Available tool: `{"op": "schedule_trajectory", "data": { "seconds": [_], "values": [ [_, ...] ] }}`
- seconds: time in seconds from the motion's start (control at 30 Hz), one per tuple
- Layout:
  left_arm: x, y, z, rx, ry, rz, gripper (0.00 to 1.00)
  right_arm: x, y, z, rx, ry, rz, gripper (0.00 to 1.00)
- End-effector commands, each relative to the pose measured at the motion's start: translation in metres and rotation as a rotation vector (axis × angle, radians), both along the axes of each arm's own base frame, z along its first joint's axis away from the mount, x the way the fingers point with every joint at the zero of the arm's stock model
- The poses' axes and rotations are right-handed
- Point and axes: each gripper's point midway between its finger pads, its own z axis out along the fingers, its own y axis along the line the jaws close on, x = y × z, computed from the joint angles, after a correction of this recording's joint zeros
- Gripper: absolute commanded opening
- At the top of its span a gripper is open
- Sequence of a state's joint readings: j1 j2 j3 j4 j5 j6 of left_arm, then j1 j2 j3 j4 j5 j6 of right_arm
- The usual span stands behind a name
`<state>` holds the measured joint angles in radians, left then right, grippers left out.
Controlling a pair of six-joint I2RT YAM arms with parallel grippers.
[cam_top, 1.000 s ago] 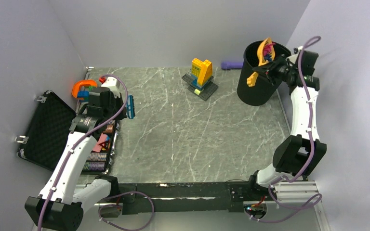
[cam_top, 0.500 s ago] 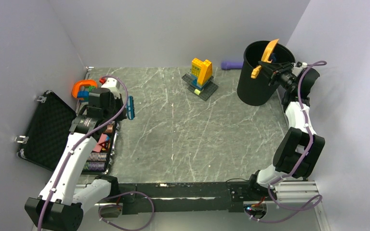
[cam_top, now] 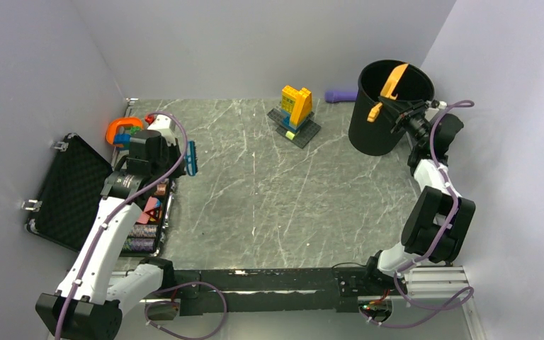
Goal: Sweep away the paper scraps from the table
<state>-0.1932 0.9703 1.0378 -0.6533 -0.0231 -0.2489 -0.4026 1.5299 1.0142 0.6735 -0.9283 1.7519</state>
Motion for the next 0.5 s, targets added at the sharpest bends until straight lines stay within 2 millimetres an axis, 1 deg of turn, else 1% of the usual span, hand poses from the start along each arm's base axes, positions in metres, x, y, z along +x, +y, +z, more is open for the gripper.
{"op": "schedule_trajectory", "data": {
  "seconds": [0.0,0.1,0.17,0.23,0.33,0.37,0.47],
  "values": [
    [0.006,-0.002,0.012,-0.006,-0.049,-0.015,0.00,-0.018,0.005,0.003,0.034,-0.046,0.004,0.00],
    [0.007,-0.003,0.010,-0.008,-0.047,-0.014,0.00,-0.022,0.007,-0.008,0.001,-0.011,-0.003,0.00],
    [0.008,-0.002,0.008,-0.009,-0.047,-0.012,0.00,-0.021,0.007,-0.005,-0.036,-0.016,0.002,0.00],
    [0.009,-0.004,0.009,-0.011,-0.047,-0.020,0.00,-0.020,0.008,0.005,-0.077,-0.046,0.014,0.00],
    [0.010,-0.005,0.011,-0.011,-0.045,-0.026,0.00,-0.018,0.010,0.030,-0.172,-0.114,0.022,0.00],
    [0.010,-0.005,0.011,-0.012,-0.045,-0.027,0.00,-0.017,0.012,0.033,-0.231,-0.118,0.023,0.00],
    [0.011,-0.008,0.012,-0.022,-0.050,-0.039,0.00,-0.019,0.023,0.049,-0.410,-0.148,0.024,0.00]
  ]
}}
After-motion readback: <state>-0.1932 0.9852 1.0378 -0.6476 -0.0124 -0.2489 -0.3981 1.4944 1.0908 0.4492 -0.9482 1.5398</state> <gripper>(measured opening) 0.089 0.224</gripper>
